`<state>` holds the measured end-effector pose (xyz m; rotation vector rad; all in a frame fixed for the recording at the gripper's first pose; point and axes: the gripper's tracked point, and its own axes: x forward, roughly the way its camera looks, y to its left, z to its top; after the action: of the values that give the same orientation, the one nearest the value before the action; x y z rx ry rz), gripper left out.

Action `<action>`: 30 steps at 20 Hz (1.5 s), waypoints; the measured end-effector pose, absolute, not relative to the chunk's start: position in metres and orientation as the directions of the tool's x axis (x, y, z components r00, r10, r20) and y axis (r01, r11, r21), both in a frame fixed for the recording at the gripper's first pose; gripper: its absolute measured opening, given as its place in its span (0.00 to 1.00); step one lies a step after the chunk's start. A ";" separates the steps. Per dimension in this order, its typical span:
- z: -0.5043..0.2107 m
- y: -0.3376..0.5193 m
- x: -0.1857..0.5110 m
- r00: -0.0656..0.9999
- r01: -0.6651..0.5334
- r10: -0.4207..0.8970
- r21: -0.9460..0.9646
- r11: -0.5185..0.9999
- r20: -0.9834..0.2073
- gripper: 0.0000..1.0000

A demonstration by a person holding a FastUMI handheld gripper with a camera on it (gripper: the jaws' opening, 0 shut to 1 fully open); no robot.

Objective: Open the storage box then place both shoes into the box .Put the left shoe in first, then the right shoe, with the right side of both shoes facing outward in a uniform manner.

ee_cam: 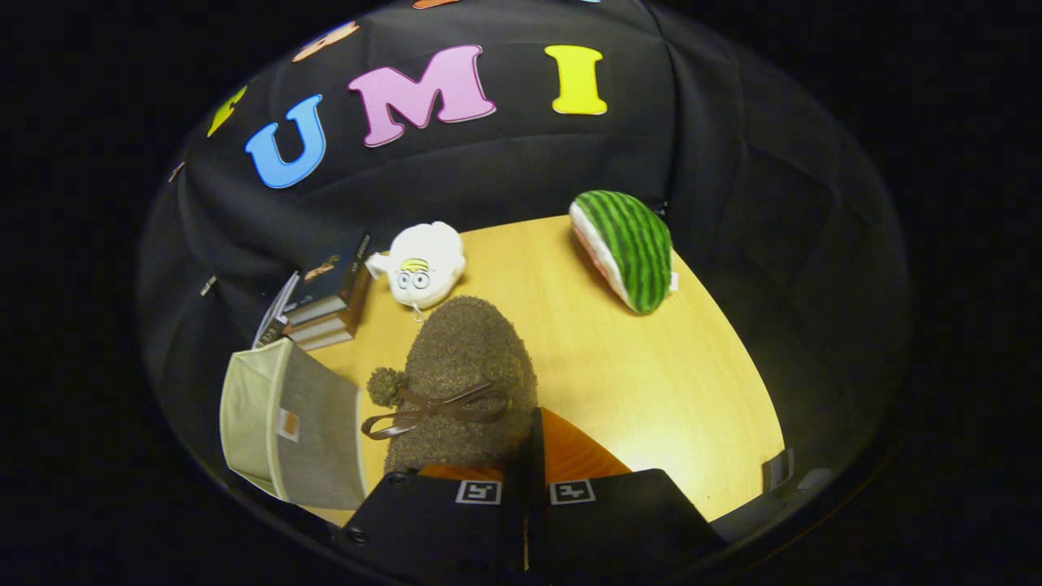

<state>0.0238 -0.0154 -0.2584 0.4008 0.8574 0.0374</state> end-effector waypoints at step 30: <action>-0.228 0.277 0.002 0.529 -0.092 0.343 0.349 0.933 -0.777 0.31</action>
<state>0.0022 0.2770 -0.2281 0.2800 0.9827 0.2638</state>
